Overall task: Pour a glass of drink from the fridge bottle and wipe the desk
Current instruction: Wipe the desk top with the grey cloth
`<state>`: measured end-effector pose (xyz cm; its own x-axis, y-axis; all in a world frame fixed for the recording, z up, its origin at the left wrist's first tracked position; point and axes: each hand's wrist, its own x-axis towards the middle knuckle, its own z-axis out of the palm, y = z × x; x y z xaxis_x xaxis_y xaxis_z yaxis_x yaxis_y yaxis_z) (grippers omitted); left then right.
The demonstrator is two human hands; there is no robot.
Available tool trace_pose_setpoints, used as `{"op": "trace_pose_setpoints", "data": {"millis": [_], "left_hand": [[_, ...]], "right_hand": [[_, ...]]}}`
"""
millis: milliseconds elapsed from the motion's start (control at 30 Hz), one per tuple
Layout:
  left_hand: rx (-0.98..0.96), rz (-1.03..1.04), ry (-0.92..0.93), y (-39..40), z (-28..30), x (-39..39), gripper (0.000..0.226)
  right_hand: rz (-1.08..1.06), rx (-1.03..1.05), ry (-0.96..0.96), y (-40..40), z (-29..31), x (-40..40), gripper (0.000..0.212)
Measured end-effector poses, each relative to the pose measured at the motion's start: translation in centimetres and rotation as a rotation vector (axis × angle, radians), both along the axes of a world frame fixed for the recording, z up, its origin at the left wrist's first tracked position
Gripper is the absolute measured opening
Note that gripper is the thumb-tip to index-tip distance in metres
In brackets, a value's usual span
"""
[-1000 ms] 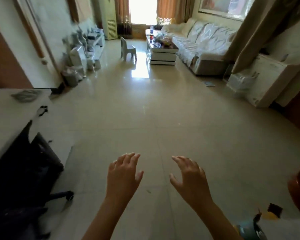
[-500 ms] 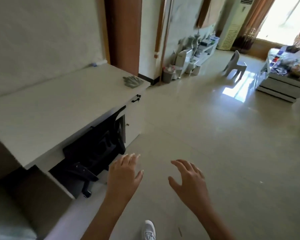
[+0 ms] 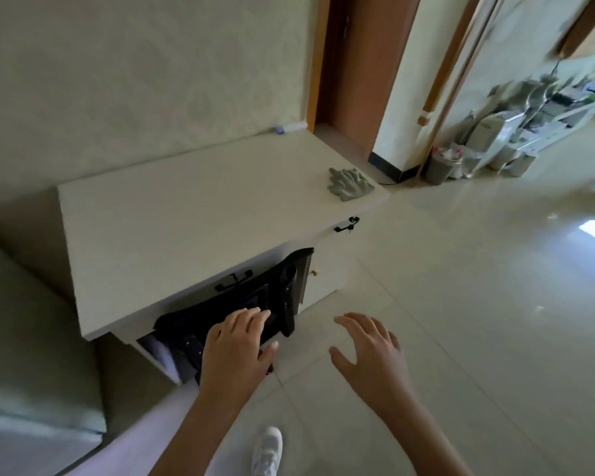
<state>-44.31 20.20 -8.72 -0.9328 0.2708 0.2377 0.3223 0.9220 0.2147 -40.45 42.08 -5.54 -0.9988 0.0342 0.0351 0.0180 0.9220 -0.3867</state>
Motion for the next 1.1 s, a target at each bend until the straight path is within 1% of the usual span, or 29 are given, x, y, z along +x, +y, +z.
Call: {"op": "trace_pose_setpoints", "data": {"millis": [67,200,267,333,433,500,633,767,833,967,1100], "left_hand": [[-0.013,0.04,-0.03,0.1,-0.3,-2.7,0.052],[-0.006,0.075,-0.071,1.1,-1.2,-9.7,0.05],[0.003,0.079,-0.098,1.9,-1.5,-13.6,0.05],[0.018,0.079,-0.119,2.9,-1.7,-17.3,0.044],[0.029,0.054,-0.123,4.3,-2.0,-22.6,0.046],[0.027,0.048,-0.124,5.0,-2.3,-25.7,0.042],[0.023,0.101,-0.184,6.1,-2.7,-30.1,0.043],[0.013,0.184,-0.265,7.3,-4.2,-33.9,0.047],[0.006,0.242,-0.294,8.2,-5.0,-35.6,0.046],[0.031,0.377,-0.358,10.6,-6.1,-38.7,0.045],[0.065,0.463,-0.428,13.0,-6.6,-41.2,0.048]], "right_hand": [[0.032,0.005,-0.004,0.3,-0.1,-3.5,0.047],[0.058,0.027,0.003,1.3,-0.2,-11.3,0.044],[0.059,0.029,0.009,2.0,-0.2,-15.2,0.042],[0.063,0.04,-0.019,2.9,0.0,-18.9,0.042],[0.05,0.044,-0.035,4.2,0.0,-23.9,0.042],[0.032,0.042,-0.055,5.2,-0.3,-26.8,0.042],[0.011,0.055,-0.144,7.5,-1.6,-32.8,0.048],[0.053,0.089,-0.281,9.5,-3.4,-40.6,0.056],[0.104,0.108,-0.333,10.2,-4.6,-44.4,0.057],[0.166,0.111,-0.37,11.9,-7.1,-51.1,0.056],[0.178,0.167,-0.51,13.6,-9.7,-56.2,0.06]]}}
